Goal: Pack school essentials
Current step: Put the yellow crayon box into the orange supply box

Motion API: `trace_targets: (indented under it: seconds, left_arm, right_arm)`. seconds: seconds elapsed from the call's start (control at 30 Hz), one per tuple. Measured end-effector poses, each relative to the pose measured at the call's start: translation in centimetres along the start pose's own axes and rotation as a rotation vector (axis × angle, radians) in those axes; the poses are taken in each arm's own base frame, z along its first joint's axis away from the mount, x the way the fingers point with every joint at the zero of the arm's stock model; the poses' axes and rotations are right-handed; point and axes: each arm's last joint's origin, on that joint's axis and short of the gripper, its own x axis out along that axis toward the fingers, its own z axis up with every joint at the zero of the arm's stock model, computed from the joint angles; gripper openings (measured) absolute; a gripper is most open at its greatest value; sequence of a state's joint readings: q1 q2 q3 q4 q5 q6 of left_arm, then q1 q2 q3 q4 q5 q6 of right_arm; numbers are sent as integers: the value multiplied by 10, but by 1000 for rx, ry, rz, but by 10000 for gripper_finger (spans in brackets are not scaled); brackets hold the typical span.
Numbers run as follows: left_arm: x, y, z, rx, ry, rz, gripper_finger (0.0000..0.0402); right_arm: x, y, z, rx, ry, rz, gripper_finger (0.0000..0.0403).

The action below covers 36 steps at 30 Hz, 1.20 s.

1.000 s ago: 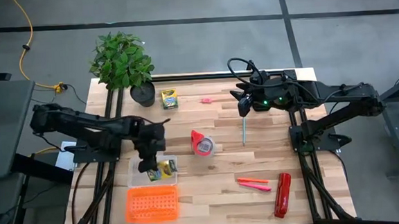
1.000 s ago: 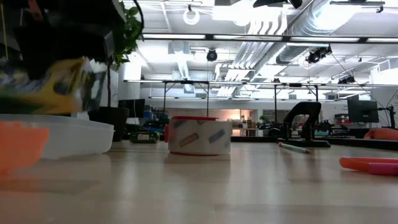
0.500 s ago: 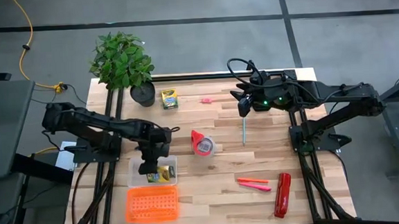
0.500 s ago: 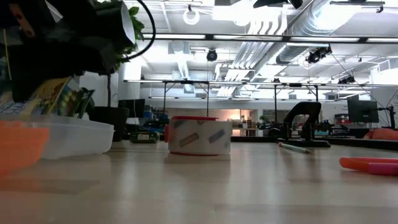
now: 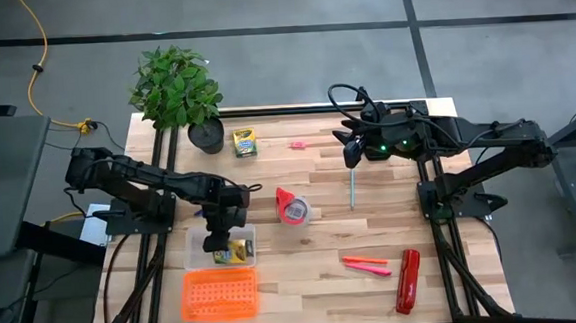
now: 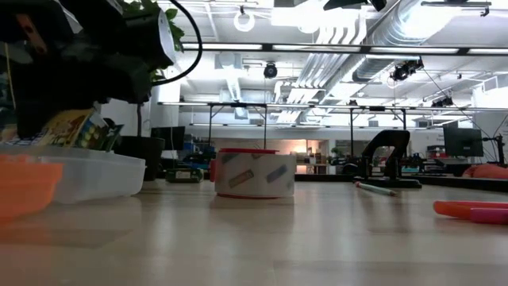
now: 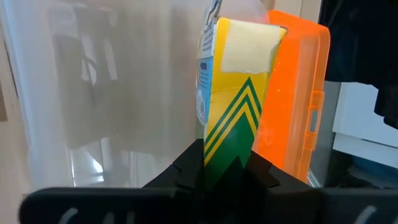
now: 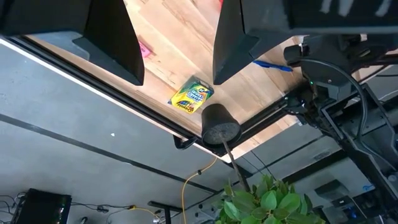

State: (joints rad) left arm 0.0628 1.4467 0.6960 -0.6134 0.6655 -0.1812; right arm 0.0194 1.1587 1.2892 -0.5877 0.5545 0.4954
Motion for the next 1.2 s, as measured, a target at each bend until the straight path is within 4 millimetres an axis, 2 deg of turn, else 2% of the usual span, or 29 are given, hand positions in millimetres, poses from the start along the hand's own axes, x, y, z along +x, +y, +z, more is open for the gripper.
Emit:
trace_targets:
  seconds: [0.3, 0.5, 0.87, 1.03, 1.2]
  left_arm:
    - [-2, 2, 1, -32, -11, 1, 138]
    - [-14, 10, 1, -78, -49, 1, 174]
    - [-54, 6, -6, -71, -236, -1, 177]
    - [-75, -5, -13, -59, -374, -1, 177]
    - [-83, -25, -22, -3, -481, 140, 165]
  right_arm:
    - [0, -1, 0, -3, -11, -20, 184]
    - [0, -1, 1, -3, -19, -36, 184]
    - [0, -1, 0, -3, -19, -36, 184]
    - [0, -1, 0, -3, -19, -36, 184]
    - [0, -1, 0, -3, -19, -36, 184]
